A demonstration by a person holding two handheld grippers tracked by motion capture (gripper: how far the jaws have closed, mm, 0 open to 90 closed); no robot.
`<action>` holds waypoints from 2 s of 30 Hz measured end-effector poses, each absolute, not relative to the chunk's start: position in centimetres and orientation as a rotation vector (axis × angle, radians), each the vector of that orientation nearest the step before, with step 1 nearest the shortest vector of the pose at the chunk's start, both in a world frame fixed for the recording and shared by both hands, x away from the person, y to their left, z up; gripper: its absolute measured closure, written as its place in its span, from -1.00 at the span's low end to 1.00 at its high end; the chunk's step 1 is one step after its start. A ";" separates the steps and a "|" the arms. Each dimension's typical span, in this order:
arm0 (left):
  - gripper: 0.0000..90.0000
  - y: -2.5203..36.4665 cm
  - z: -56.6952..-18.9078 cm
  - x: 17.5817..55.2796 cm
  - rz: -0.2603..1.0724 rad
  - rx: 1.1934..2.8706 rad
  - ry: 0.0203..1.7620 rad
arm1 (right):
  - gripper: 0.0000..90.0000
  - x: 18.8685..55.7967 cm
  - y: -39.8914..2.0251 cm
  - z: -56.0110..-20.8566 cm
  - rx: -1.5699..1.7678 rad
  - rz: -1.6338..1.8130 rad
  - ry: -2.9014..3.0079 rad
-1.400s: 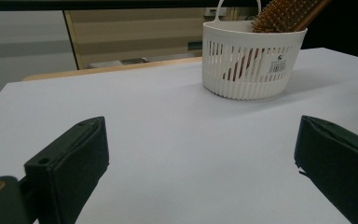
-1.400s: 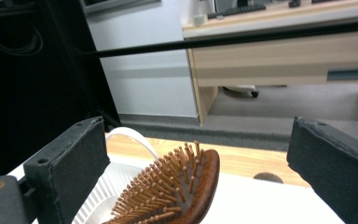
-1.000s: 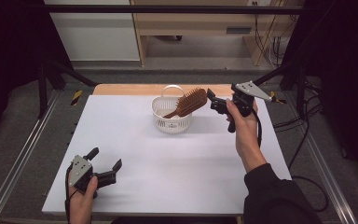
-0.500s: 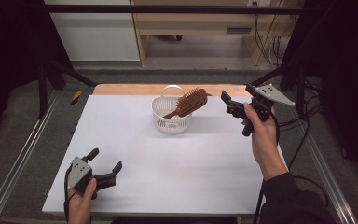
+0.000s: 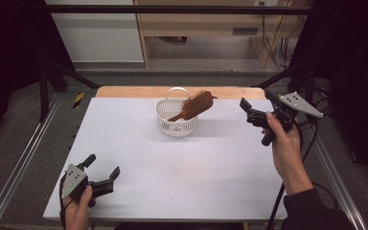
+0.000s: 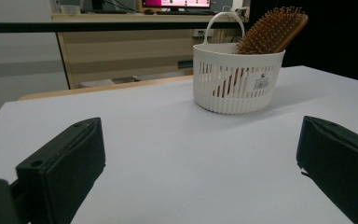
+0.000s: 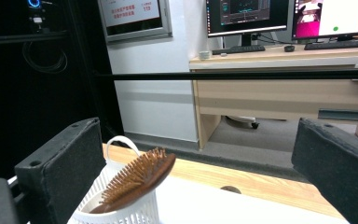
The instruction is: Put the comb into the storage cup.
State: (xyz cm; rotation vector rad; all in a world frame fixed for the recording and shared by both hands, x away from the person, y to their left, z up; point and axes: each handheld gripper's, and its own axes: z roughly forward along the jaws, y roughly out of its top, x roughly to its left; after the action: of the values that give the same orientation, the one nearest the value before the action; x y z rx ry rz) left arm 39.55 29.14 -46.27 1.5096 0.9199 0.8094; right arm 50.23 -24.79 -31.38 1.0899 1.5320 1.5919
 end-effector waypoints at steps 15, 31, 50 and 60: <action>-0.98 31.3 -46.0 39.2 0.832 1.466 0.929 | -0.97 47.6 -26.6 -33.1 1.085 1.545 1.546; -0.98 32.6 -46.0 38.6 0.832 1.425 0.967 | -0.96 45.3 -27.8 -36.8 1.100 1.516 1.574; -0.98 32.2 -46.1 38.6 0.818 1.449 0.951 | -0.95 43.0 -29.2 -41.6 1.119 1.490 1.592; -0.98 32.1 -46.1 38.6 0.816 1.453 0.943 | -0.95 42.1 -29.0 -43.3 1.097 1.487 1.622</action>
State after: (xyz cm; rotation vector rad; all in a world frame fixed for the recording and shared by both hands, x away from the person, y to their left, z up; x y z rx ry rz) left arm 38.59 32.08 -46.09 1.4531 0.9433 0.8164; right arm 42.11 -28.99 -43.28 1.0970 1.6221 1.4874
